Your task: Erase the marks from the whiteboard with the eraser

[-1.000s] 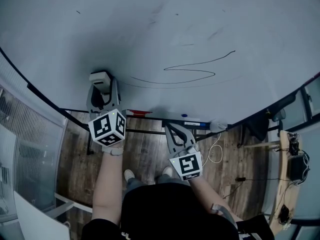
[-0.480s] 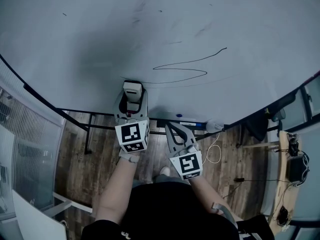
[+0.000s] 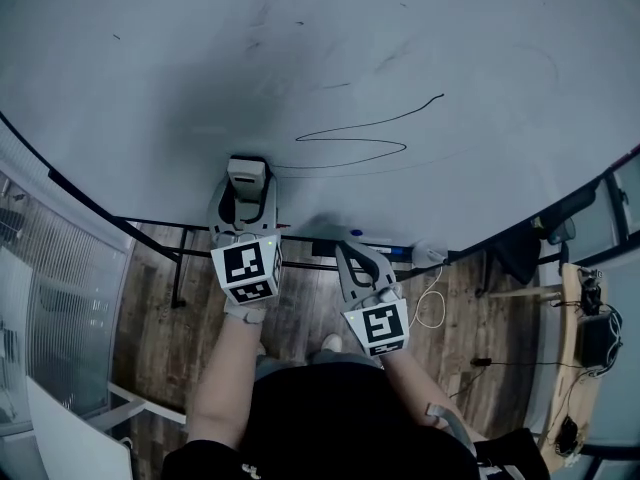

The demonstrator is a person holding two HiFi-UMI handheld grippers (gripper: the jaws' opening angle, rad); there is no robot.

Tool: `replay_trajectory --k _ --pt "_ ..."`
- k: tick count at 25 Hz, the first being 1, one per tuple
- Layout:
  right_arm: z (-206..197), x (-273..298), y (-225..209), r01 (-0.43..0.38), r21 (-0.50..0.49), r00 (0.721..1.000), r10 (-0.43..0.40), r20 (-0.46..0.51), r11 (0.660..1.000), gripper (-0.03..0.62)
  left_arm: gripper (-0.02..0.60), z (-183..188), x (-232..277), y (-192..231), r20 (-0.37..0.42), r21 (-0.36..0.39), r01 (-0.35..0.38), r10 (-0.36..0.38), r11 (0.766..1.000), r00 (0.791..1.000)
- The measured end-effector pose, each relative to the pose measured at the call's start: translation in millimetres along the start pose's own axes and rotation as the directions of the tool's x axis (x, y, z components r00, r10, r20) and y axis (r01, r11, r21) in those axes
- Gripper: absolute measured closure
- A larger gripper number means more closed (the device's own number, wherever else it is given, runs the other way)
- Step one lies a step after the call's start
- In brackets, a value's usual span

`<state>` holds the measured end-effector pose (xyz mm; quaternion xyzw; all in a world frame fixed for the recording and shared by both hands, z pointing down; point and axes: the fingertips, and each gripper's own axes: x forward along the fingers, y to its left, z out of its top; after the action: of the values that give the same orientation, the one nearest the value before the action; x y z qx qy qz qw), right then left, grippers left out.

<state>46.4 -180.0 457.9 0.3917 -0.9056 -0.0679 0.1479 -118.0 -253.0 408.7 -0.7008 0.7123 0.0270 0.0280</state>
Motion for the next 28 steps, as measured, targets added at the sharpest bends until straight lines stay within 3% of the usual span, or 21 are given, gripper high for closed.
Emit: replay_trajectory --k 6,10,14,19,28 --pt "5.1 4.9 13.8 -0.021 0.017 1.000 0.020 0.011 1.000 0.568 0.319 31.2 -5.5 64.0 0.040 -0.046 -0.100 0.102 0.994 0.994" --pt "6.7 4.2 16.4 -0.016 0.020 1.000 0.016 0.015 1.000 0.568 0.321 33.6 -4.3 61.9 0.038 -0.067 -0.082 0.085 0.994 0.996" --pt "6.0 -0.5 11.8 -0.002 0.016 1.000 0.001 0.018 1.000 0.568 0.319 35.2 0.5 11.8 0.044 0.016 0.001 -0.002 1.000 0.999" --pt "0.0 -16.1 -8.7 0.045 0.022 0.999 -0.046 0.013 0.999 0.568 0.319 35.0 2.6 -71.8 0.041 0.126 0.124 -0.130 0.984 0.991" --pt "-19.8 -60.8 -65.0 0.155 0.045 0.988 -0.155 -0.003 0.987 0.568 0.319 54.5 8.0 -171.3 0.067 0.162 0.208 -0.221 0.965 0.973"
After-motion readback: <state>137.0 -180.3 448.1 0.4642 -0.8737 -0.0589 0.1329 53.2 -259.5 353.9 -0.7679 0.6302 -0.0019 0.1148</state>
